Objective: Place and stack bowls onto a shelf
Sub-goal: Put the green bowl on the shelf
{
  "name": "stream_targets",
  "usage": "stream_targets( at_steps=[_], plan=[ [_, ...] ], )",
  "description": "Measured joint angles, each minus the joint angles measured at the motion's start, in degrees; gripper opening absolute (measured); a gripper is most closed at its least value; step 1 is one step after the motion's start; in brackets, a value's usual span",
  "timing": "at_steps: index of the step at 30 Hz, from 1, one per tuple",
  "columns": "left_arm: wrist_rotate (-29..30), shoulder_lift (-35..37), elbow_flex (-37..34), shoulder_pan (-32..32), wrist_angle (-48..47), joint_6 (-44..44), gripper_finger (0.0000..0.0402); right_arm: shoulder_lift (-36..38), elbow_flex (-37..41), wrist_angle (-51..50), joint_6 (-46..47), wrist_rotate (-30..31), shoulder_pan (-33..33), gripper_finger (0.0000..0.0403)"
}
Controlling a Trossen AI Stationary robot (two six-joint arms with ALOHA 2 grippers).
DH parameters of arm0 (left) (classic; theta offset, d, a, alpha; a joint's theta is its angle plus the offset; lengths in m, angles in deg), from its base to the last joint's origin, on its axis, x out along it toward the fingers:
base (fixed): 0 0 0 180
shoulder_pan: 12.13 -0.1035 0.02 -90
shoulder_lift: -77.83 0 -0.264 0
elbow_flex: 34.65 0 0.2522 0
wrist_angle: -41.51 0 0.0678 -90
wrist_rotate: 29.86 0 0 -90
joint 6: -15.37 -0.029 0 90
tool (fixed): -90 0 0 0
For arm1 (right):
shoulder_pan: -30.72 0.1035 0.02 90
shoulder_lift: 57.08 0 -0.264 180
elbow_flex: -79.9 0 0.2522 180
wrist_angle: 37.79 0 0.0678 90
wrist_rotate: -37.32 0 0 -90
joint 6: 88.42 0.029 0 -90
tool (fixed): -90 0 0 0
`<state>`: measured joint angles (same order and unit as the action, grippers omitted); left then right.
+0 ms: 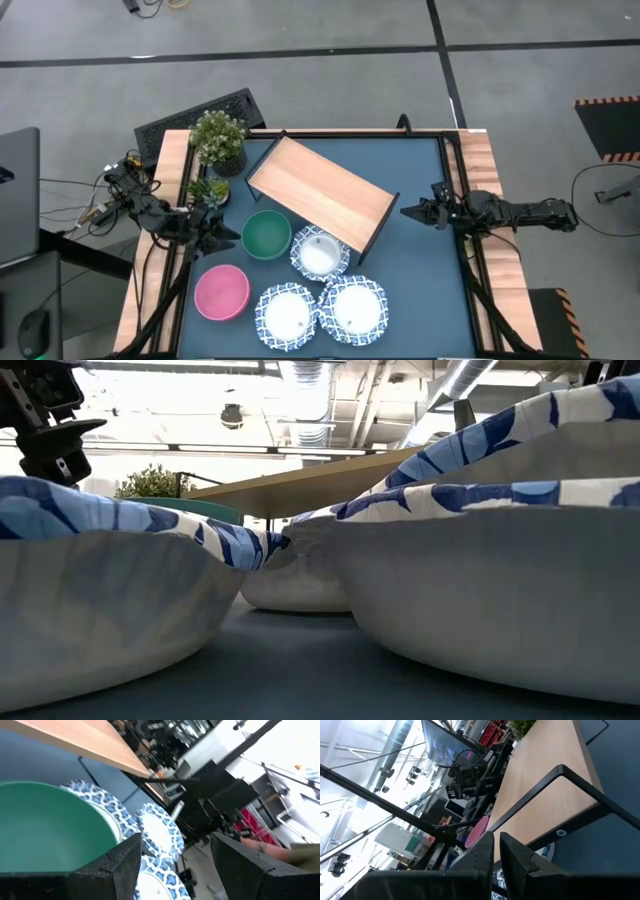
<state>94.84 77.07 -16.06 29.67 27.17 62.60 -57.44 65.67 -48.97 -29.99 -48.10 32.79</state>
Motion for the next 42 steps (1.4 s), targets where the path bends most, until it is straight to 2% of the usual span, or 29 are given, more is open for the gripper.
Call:
stream_targets(
  at_steps=[5, 9, 12, 17, 22, 26, 34, 42],
  plan=[
    [2.72, 0.00, 0.00, -0.02, 0.08, -0.87, 0.0221, 0.00, 0.00, -0.07, 0.00, -0.04, 0.04, 0.0058],
    [10.31, 0.01, 0.00, -0.04, 1.35, 0.38, 0.0221, 0.00, 0.00, 0.50, 0.02, -0.02, 0.04, 0.0058],
    [11.73, 0.00, 0.00, -0.04, 4.30, 3.39, 0.0221, 0.00, 0.00, 4.63, -1.90, 0.00, 0.04, 0.0058],
    [12.19, 0.00, 0.02, -0.06, 13.57, 1.15, 0.0221, 0.01, -0.15, 13.63, -7.60, 3.71, 0.04, 0.0058],
    [11.76, 0.02, 0.02, -0.07, 24.75, -4.43, 0.0221, 0.02, -3.74, 16.81, -14.32, 10.25, 0.04, 0.0058],
    [10.51, 0.02, 0.55, -0.05, 30.16, -7.58, 0.0221, -0.09, -8.36, 16.96, -20.84, 12.35, 0.04, 0.0058],
    [11.67, -3.45, 10.82, -0.04, 20.33, -9.73, 0.0221, -5.62, -21.19, 8.77, -32.39, 15.19, 0.04, 0.0066],
    [14.16, -10.97, 24.08, -0.04, 1.56, -6.29, 0.0221, -18.40, -33.10, -2.35, -37.91, 16.41, 0.03, 0.0118]
  ],
)
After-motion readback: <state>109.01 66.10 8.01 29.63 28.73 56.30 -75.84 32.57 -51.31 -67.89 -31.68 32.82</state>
